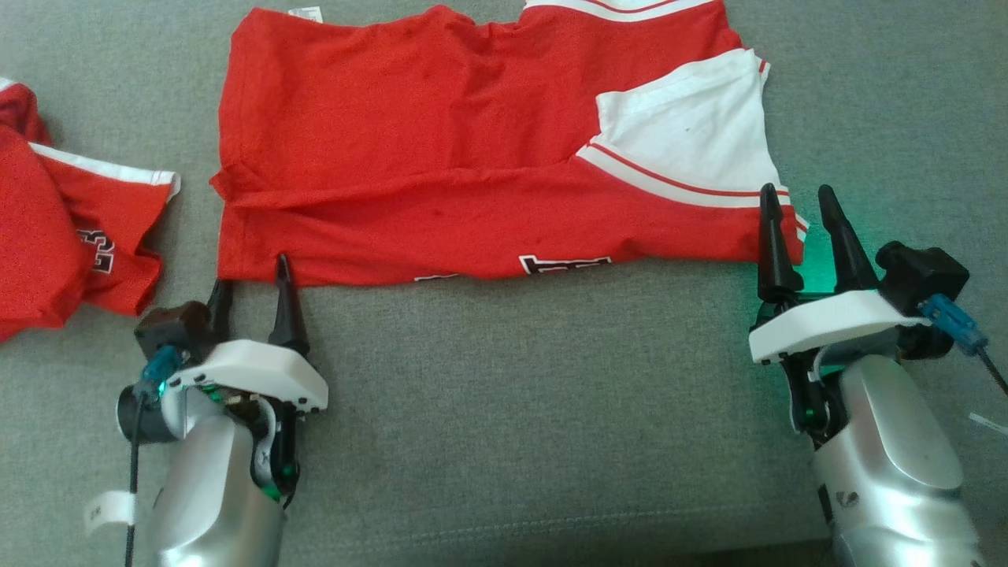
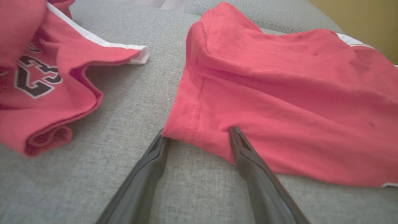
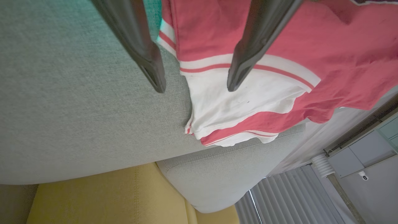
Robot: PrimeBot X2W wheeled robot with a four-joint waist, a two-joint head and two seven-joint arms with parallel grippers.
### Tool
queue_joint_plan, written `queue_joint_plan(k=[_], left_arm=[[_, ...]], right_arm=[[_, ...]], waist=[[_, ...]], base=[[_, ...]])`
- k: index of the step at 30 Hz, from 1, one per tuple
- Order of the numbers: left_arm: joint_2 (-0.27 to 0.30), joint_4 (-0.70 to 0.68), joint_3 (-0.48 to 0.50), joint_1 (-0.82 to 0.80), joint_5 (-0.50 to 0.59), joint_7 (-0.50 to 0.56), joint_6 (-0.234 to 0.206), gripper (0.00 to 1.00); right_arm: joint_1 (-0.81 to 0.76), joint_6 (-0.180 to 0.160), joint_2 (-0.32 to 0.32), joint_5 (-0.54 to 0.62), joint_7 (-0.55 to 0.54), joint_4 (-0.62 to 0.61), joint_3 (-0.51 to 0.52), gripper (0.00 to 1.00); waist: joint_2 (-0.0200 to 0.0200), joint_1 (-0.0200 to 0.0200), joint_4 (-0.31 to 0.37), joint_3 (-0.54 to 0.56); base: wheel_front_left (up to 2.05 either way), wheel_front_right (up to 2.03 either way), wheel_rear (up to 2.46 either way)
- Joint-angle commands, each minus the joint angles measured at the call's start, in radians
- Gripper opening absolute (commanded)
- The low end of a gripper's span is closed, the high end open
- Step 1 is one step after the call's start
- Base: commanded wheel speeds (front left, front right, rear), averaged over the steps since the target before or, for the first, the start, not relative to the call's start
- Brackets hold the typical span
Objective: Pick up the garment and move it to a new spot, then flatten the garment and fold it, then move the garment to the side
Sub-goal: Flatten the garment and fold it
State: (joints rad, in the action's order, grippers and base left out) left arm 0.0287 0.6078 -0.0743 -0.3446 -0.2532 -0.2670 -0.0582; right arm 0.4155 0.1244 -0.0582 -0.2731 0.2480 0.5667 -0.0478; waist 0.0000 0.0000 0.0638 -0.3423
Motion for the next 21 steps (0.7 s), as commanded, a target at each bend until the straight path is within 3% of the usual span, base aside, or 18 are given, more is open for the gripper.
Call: queue_joint_plan(k=[1, 13, 21], left_arm=[[0.022, 0.018, 0.047, 0.004, -0.011, 0.005, -0.008, 1.0], [0.022, -0.003, 0.074, 0.006, -0.124, 0.005, 0.03, 1.0], [0.022, 0.114, 0.053, -0.012, -0.167, 0.005, 0.042, 1.0]], right_arm=[[-0.01, 0.006, 0.008, -0.006, 0.014, -0.031, -0.023, 1.0], [-0.008, 0.006, 0.008, -0.005, 0.014, -0.038, -0.019, 1.0], [-0.007, 0.006, 0.008, -0.015, 0.014, -0.035, -0.031, 1.0]], waist=[[0.0, 0.0, 0.001, 0.001], [0.0, 0.0, 0.002, -0.002], [0.0, 0.0, 0.008, 0.0]], base=[[0.0, 0.0, 0.0], [0.0, 0.0, 0.0], [0.0, 0.0, 0.0]])
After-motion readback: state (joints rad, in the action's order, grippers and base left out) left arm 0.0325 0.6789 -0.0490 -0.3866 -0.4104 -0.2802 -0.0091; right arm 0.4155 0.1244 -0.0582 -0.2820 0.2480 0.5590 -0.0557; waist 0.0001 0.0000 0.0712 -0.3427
